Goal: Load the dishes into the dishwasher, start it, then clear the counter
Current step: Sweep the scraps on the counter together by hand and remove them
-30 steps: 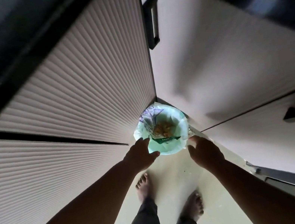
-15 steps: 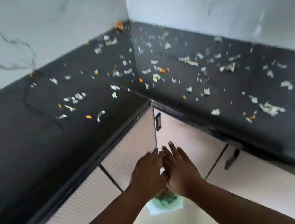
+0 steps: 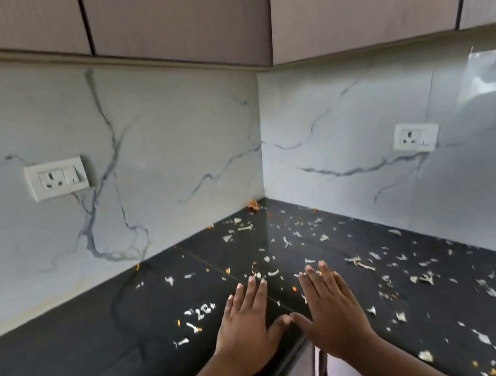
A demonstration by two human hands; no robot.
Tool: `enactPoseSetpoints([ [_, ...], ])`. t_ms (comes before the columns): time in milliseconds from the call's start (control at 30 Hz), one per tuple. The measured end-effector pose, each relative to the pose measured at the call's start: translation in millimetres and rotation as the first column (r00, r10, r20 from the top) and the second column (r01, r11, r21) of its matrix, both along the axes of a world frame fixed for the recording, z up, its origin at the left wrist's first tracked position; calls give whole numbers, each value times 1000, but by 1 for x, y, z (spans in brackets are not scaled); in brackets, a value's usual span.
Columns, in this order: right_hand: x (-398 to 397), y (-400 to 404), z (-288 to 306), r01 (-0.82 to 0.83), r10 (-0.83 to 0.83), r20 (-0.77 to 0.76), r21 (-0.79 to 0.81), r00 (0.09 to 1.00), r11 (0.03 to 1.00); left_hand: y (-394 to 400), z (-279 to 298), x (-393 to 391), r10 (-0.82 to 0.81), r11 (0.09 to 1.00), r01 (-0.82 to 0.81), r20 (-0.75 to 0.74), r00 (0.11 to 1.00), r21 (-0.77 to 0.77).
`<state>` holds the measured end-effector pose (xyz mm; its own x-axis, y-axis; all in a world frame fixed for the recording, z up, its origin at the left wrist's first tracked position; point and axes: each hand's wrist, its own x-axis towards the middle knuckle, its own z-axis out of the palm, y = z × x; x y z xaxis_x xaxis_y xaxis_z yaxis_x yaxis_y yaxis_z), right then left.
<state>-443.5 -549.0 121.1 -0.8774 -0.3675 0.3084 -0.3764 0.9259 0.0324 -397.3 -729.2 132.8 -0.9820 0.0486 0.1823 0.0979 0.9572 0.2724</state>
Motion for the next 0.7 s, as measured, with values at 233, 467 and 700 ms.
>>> enactPoseSetpoints([
  [233, -35, -39, 16, 37, -43, -124, -48, 991, 998, -45, 16, -50, 25, 1000, -26, -27, 999, -15],
  [467, -88, -48, 9, 33, -32, -28, 24, 999, 999, -64, 1, -101, 104, 993, -108, 81, 991, 56],
  [700, -186, -51, 7, -31, 31, 19, -16, 999, 999, -82, -15, -174, 255, 963, -267, 180, 950, 46],
])
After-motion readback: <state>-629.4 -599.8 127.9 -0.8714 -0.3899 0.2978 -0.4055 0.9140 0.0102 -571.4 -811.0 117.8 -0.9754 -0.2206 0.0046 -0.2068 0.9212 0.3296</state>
